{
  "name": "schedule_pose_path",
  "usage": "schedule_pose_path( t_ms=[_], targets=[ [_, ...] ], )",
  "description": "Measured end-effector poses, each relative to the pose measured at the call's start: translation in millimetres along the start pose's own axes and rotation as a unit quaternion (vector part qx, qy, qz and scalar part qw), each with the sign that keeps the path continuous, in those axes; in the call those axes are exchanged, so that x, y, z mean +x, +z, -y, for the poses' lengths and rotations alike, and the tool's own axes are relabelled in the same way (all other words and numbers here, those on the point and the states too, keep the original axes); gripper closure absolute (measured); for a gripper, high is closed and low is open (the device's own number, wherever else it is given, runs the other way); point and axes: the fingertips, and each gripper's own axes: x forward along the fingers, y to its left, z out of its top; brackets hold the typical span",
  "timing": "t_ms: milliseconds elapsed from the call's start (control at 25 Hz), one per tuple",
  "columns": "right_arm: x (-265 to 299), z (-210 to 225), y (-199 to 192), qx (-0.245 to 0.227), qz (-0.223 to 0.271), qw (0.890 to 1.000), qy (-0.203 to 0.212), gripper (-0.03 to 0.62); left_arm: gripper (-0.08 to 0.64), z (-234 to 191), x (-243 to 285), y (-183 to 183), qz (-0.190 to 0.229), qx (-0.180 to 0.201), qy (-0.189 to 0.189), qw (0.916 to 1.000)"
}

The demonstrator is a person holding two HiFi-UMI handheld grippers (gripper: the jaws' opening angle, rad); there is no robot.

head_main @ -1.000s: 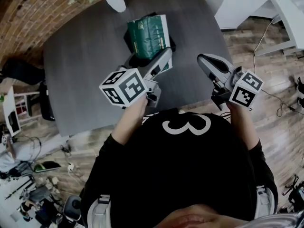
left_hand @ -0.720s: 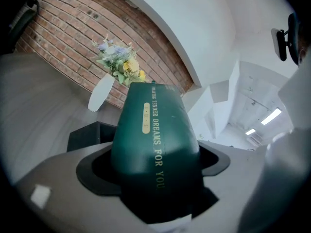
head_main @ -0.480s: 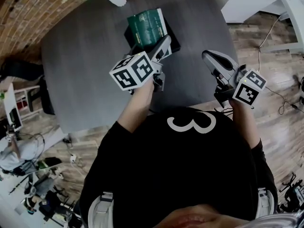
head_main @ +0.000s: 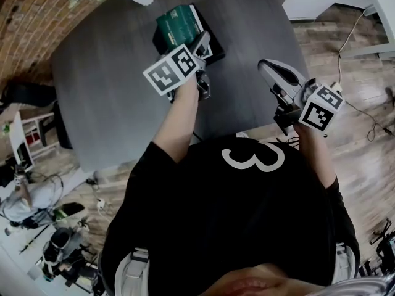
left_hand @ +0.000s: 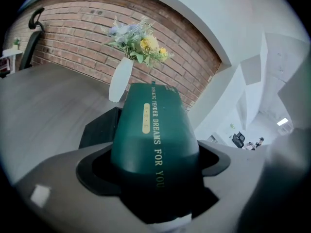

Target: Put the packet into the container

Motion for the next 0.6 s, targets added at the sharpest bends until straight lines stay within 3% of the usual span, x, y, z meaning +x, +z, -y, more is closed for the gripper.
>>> schedule_pose_path(
  t_ms=[200, 360, 600],
  targets=[
    [-10, 6, -3, 0.005, -0.001, 1.000, -0.006, 0.591, 0.075, 1, 16, -7, -0.006, 0.021, 0.004, 0.9998],
    [-13, 5, -4, 0.009, 0.000, 1.000, -0.002, 0.591, 0.072, -2, 5, -2, -0.010, 0.019, 0.034, 0.9992],
    [-14, 6, -5, 0.012, -0.002, 1.000, -0.003, 0.591, 0.066, -1, 7, -1, -0.013, 0.017, 0.023, 0.9995]
  ],
)
